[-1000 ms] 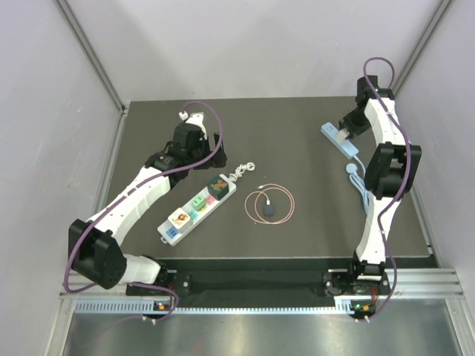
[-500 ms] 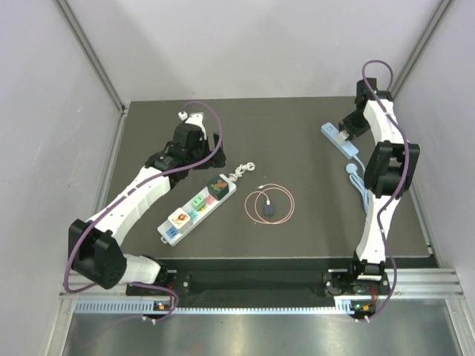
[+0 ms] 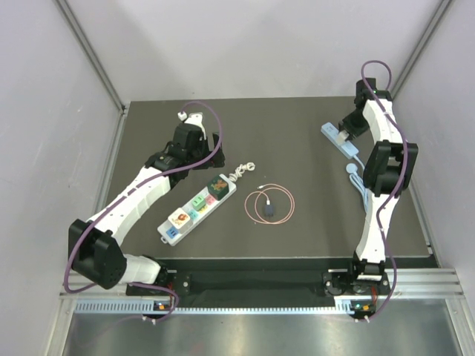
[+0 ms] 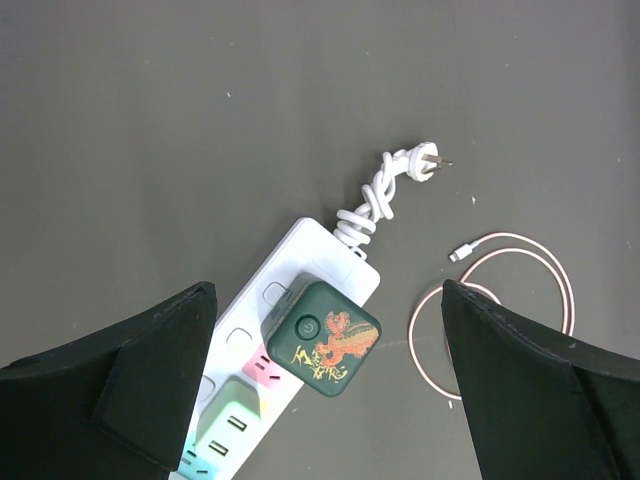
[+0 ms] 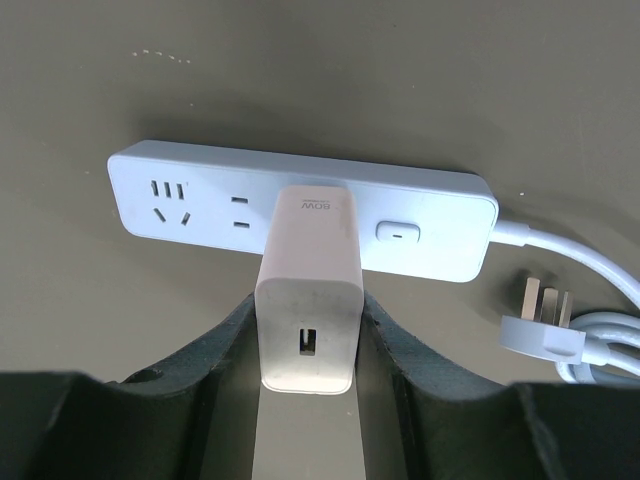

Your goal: Insert the plug

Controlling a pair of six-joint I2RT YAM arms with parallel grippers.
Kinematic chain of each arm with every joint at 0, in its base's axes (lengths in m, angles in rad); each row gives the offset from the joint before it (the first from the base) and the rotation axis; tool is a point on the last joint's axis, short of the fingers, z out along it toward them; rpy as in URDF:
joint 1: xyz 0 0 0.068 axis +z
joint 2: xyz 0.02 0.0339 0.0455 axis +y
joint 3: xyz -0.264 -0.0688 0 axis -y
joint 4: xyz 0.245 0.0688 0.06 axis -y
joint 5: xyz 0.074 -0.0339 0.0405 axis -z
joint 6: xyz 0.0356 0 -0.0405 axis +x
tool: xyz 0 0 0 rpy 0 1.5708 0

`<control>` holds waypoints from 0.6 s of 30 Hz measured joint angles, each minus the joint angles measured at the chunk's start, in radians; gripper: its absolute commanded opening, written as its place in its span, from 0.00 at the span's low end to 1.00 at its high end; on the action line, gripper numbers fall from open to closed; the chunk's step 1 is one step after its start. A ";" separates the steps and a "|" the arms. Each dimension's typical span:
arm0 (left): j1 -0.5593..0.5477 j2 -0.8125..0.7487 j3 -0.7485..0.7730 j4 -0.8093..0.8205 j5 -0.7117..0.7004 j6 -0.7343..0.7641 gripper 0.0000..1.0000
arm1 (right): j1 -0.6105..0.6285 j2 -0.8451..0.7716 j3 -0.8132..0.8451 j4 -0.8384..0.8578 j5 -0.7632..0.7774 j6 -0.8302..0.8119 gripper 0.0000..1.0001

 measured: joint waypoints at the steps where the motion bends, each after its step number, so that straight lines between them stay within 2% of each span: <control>1: 0.000 0.000 0.000 -0.001 -0.004 0.000 0.98 | 0.000 0.004 0.005 -0.004 0.000 -0.004 0.00; 18: 0.000 0.000 0.000 -0.010 -0.048 0.008 0.98 | -0.001 0.069 0.105 -0.073 -0.032 -0.070 0.00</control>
